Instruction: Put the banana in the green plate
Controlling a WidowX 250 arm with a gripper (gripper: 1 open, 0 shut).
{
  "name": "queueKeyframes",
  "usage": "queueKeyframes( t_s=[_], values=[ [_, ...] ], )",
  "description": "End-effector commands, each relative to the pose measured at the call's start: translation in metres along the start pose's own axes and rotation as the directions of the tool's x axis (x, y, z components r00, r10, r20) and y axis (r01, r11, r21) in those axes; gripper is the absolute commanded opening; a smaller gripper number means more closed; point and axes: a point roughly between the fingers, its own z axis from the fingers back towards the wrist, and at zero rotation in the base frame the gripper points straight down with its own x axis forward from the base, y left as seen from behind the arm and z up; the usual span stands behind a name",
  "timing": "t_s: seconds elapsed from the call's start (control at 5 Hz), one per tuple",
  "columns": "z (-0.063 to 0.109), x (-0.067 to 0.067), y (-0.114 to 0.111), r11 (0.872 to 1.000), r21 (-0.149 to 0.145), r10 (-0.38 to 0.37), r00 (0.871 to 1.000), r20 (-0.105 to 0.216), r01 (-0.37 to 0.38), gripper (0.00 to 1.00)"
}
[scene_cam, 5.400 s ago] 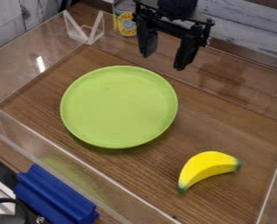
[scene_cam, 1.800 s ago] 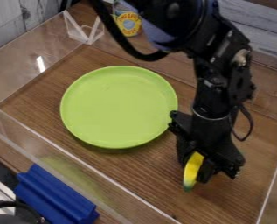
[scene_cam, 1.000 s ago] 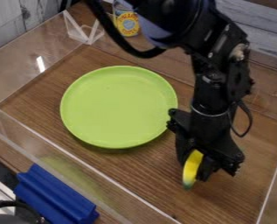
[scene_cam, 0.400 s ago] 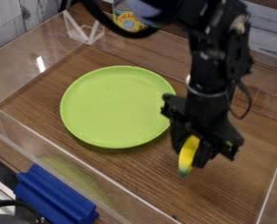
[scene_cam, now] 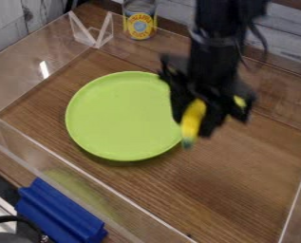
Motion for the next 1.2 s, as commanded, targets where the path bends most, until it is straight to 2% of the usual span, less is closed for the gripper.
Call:
queueKeyframes(
  t_s=[0.0,0.2,0.4,1.0],
  values=[
    [0.029,0.003,0.033,0.998,0.011,0.061,0.995,0.076,-0.062,0.00],
    [0.029,-0.004,0.064,0.995,0.014,0.099,0.992,0.084,-0.100,0.00],
    [0.026,-0.013,0.077,0.991,0.019,0.128,0.988,0.089,-0.130,0.00],
    [-0.006,-0.013,0.082,0.987,0.048,0.148,0.985,0.090,-0.153,0.00]
  ],
)
